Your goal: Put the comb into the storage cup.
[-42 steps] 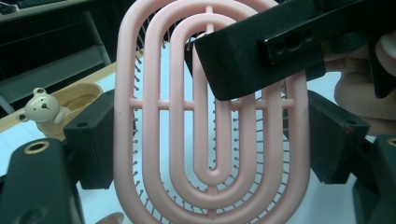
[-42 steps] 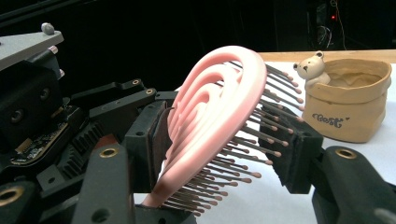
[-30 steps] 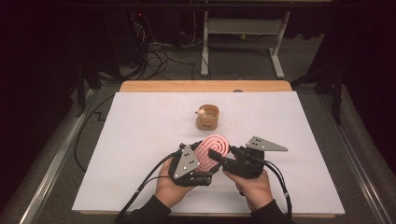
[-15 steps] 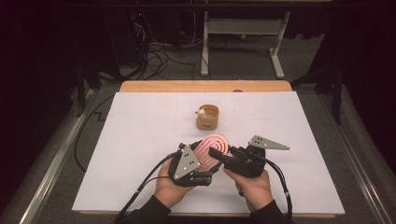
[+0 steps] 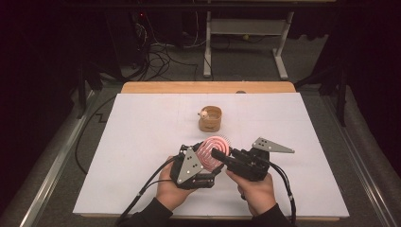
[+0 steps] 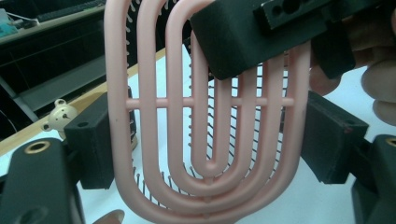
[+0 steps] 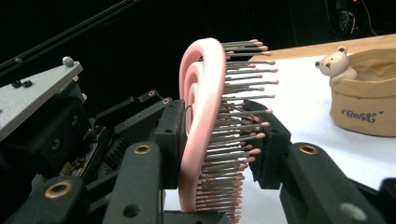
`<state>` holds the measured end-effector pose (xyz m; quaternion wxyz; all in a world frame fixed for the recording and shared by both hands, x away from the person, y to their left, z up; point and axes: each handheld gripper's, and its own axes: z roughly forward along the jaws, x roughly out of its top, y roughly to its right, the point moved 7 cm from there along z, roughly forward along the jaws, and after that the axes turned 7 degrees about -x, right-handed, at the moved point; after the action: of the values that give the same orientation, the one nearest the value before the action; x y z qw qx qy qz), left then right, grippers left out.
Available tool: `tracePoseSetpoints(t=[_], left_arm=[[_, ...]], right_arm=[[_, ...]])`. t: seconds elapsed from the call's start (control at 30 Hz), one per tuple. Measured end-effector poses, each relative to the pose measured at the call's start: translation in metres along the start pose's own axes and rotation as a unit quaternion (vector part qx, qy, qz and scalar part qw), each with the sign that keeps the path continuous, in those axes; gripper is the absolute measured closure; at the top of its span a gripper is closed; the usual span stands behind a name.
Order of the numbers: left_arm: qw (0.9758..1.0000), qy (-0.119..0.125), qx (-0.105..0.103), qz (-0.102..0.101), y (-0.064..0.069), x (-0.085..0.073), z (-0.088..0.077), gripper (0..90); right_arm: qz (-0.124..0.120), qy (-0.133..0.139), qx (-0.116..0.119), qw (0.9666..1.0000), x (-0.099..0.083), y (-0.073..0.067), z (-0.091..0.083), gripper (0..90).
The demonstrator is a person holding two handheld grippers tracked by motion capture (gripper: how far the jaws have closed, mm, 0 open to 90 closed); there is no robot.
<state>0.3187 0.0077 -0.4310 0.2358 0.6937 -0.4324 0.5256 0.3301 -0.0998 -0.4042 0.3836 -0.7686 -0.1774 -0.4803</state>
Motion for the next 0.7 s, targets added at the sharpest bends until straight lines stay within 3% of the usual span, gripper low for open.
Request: tracePoseSetpoints(t=[0.23,0.7], left_arm=[[1.0000,0.001,-0.001,0.003,0.001,0.001,-0.001,19.0],[0.9997,0.020,-0.009,0.004,0.003,0.005,-0.002,19.0]], right_arm=[[0.006,0.010,-0.004,0.9999,0.003,-0.001,-0.003,65.7],[-0.020,0.039,-0.009,0.9990,0.011,-0.011,-0.009,69.6]])
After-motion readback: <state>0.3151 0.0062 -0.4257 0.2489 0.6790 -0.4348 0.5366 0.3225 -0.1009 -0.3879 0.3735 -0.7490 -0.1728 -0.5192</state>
